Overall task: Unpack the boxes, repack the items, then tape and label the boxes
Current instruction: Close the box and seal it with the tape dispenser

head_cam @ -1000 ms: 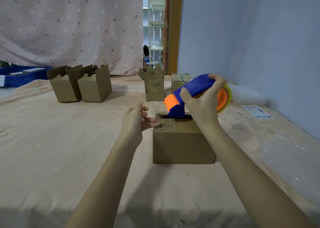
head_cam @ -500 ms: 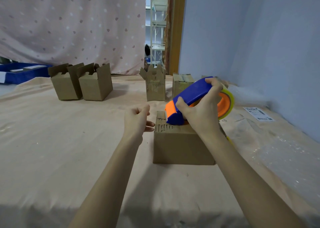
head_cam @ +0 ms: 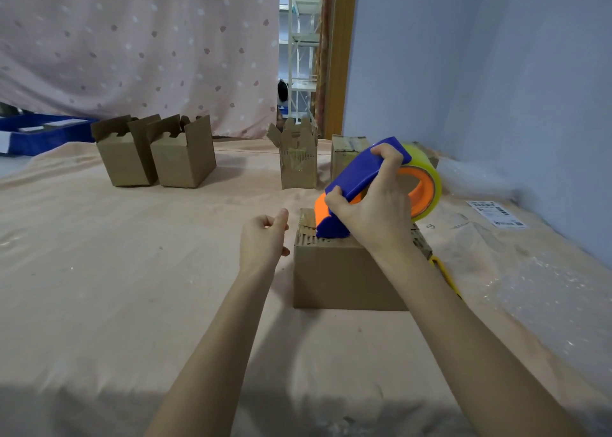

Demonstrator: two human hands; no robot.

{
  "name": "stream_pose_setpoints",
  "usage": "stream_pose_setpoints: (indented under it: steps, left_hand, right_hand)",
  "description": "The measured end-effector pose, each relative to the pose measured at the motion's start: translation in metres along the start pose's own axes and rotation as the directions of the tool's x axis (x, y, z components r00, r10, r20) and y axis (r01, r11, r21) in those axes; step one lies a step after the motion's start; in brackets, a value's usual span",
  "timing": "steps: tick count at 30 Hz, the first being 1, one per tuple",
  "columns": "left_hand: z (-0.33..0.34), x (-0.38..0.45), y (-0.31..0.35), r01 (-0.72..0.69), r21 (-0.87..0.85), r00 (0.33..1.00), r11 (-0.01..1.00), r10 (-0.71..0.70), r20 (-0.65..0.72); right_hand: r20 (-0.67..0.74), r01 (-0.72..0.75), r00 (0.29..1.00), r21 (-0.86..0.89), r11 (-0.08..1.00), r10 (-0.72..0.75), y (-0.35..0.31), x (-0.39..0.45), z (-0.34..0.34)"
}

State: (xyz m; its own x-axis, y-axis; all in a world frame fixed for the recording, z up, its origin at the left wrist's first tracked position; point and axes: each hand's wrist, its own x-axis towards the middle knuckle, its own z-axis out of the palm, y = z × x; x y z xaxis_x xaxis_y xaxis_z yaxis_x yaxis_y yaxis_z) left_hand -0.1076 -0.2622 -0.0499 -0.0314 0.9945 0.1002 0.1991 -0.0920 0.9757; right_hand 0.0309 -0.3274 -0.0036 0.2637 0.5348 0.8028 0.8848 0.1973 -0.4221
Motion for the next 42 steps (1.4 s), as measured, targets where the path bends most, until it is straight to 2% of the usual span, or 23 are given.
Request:
stream_pose_setpoints:
  steps: [6,10,16,18,20,21,23,25,26,29,32,34,35,36,37,38,40,41,42]
  left_hand:
    - [0.015,-0.002,-0.015,0.042,-0.091,0.999,0.995,-0.040,0.017]
    - [0.023,0.003,-0.014,0.152,-0.112,0.983,0.982,-0.138,0.123]
    - [0.016,-0.002,-0.012,0.376,0.039,0.886,0.926,-0.372,0.276]
    - [0.013,-0.007,-0.023,0.382,0.119,0.875,0.917,-0.400,0.274]
    - [0.012,-0.010,-0.031,0.255,0.148,0.935,0.955,-0.283,0.213]
    - [0.010,-0.014,-0.030,0.182,0.082,0.968,0.980,-0.193,0.159]
    - [0.007,-0.025,-0.016,0.086,-0.197,0.993,0.977,-0.068,0.100]
    - [0.007,-0.042,0.005,0.132,-0.447,0.974,0.885,-0.033,0.222]
    - [0.009,-0.049,0.012,0.170,-0.489,0.957,0.856,-0.025,0.288]
    - [0.014,-0.058,0.008,0.098,-0.427,0.949,0.899,0.046,0.313]
    - [0.011,-0.062,0.000,0.064,-0.251,0.961,0.966,0.008,0.276]
    - [0.006,-0.061,-0.006,-0.106,-0.086,0.967,0.991,0.122,0.221]
    - [0.002,-0.060,-0.007,-0.284,0.027,0.944,0.958,0.275,0.181]
    - [-0.003,-0.058,-0.005,-0.460,0.118,0.882,0.880,0.438,0.175]
    - [-0.008,-0.054,-0.002,-0.602,0.154,0.793,0.783,0.565,0.230]
    - [-0.012,-0.050,0.000,-0.674,0.141,0.725,0.725,0.612,0.316]
    - [-0.021,-0.038,-0.002,-0.708,0.123,0.655,0.695,0.581,0.484]
    - [-0.025,-0.030,-0.005,-0.711,0.156,0.643,0.686,0.545,0.538]
    - [-0.029,-0.023,-0.007,-0.692,0.200,0.661,0.694,0.498,0.561]
  right_hand:
    - [0.016,-0.005,1.000,-0.023,1.000,0.006,-0.001,0.001,0.001]
    - [0.009,-0.009,1.000,-0.022,1.000,0.009,-0.002,0.001,0.001]
    - [0.015,-0.011,1.000,-0.023,1.000,0.011,-0.003,0.002,0.001]
    - [0.018,-0.008,1.000,-0.026,1.000,0.009,-0.003,0.001,0.001]
    - [0.016,-0.010,1.000,-0.025,1.000,0.010,-0.002,0.001,0.000]
    - [0.016,-0.018,1.000,-0.017,1.000,0.019,-0.002,0.001,0.000]
    - [0.023,-0.034,0.999,-0.008,0.999,0.035,-0.002,0.001,0.000]
    - [0.025,-0.035,0.999,-0.010,0.999,0.035,-0.003,0.001,0.000]
    - [0.024,-0.032,0.999,-0.011,0.999,0.033,-0.002,0.001,0.000]
    - [0.028,-0.043,0.999,-0.016,0.999,0.044,-0.003,0.001,0.000]
    - [0.020,-0.045,0.999,-0.007,0.999,0.045,-0.003,0.001,0.000]
    - [0.019,-0.052,0.998,0.005,0.999,0.052,-0.002,0.001,0.001]
    - [0.019,-0.060,0.998,0.010,0.998,0.060,-0.002,0.001,0.001]
    - [0.018,-0.072,0.997,0.018,0.997,0.072,-0.001,0.001,0.001]
    - [0.016,-0.085,0.996,0.026,0.996,0.084,0.000,0.001,0.002]
    - [0.015,-0.097,0.995,0.035,0.995,0.096,0.000,0.001,0.002]
    - [0.020,-0.125,0.992,0.069,0.990,0.124,0.002,0.003,0.003]
    - [0.025,-0.141,0.990,0.090,0.986,0.139,0.003,0.004,0.003]
    - [0.028,-0.152,0.988,0.105,0.983,0.150,0.004,0.005,0.003]
